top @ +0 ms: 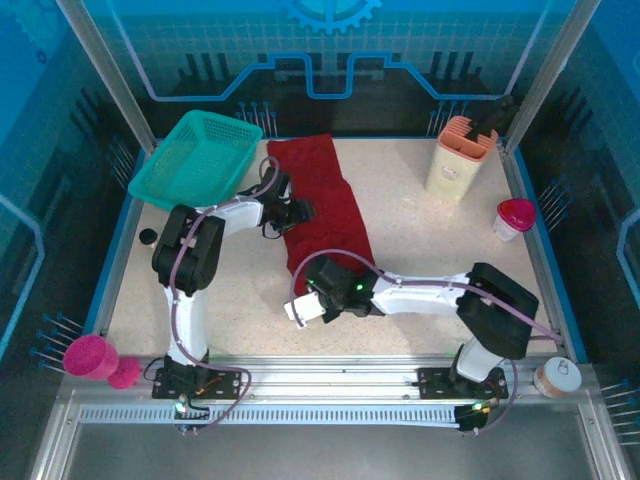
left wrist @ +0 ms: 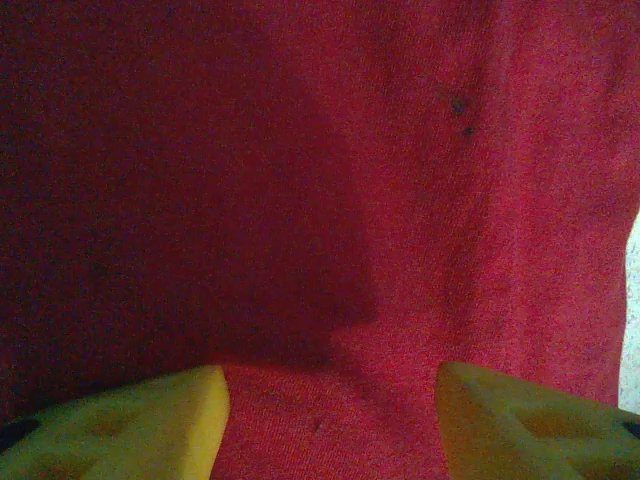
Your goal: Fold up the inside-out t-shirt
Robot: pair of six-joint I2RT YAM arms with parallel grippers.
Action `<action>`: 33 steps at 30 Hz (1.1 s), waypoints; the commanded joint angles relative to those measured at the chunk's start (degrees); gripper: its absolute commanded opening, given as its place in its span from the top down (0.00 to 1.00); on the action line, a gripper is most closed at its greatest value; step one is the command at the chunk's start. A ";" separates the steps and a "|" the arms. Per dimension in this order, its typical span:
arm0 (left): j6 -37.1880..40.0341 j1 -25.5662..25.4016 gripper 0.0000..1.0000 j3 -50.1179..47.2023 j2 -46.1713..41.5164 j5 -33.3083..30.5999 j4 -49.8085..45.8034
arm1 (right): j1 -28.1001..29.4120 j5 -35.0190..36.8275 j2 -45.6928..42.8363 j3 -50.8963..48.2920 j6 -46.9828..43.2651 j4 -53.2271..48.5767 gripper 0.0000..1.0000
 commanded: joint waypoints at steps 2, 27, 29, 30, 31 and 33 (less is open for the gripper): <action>0.72 1.28 0.41 -1.47 5.79 -2.94 -3.87 | -0.24 -8.45 -1.52 -3.24 -3.13 -7.01 1.00; -0.23 1.50 0.41 -1.53 6.80 -0.43 -3.03 | -5.04 -12.53 8.26 16.61 -13.99 -10.09 0.51; -0.14 1.50 0.41 -1.36 6.76 -0.48 -3.48 | -5.58 -10.54 11.32 18.96 -16.16 -12.03 0.50; -0.37 1.50 0.41 -1.66 6.62 -0.57 -2.83 | -5.76 -9.91 12.81 20.34 -16.89 -13.72 0.49; -0.74 1.50 0.41 -2.11 6.51 -0.59 -1.95 | -5.93 -9.17 14.42 21.94 -17.30 -15.79 0.49; -1.17 1.50 0.42 -1.99 6.79 -0.43 -1.48 | -6.07 -6.90 17.33 24.58 -17.60 -19.25 0.50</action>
